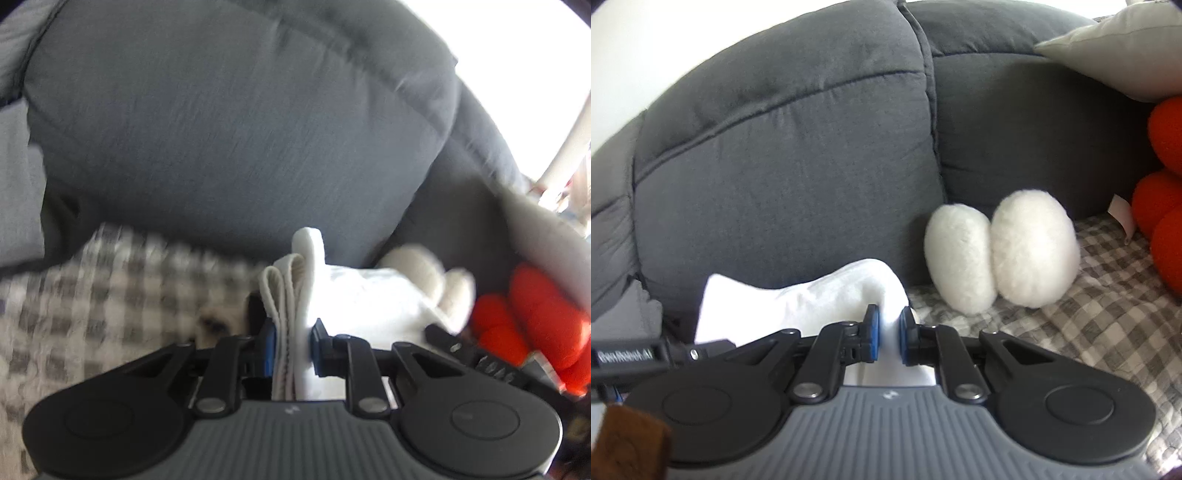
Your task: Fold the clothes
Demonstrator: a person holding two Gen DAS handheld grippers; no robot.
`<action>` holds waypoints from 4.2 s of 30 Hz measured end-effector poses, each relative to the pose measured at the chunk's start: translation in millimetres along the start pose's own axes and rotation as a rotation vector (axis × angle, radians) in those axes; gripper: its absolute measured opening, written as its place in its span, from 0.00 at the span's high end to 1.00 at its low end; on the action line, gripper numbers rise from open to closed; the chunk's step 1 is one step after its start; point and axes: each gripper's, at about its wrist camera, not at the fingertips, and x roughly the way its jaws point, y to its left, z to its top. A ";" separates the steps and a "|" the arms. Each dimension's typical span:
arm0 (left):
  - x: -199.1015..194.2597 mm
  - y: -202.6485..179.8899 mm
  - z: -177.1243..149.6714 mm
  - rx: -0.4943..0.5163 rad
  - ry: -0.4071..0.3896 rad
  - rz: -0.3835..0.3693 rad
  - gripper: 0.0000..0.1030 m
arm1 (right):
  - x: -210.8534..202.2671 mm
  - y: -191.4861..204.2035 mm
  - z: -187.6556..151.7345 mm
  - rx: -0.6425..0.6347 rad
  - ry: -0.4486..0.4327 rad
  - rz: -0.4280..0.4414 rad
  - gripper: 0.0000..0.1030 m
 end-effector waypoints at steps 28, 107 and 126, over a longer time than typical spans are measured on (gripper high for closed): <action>-5.3 -23.7 -14.2 0.281 -0.057 0.082 0.81 | 5.9 -2.2 -18.7 0.084 0.000 -0.014 0.80; -126.9 -56.1 -84.1 0.446 0.090 0.367 0.40 | -158.0 36.2 -82.9 -0.044 0.131 -0.089 0.17; -99.5 -69.6 -87.6 0.473 0.036 0.472 0.07 | -127.6 13.0 -73.7 0.010 0.139 -0.085 0.00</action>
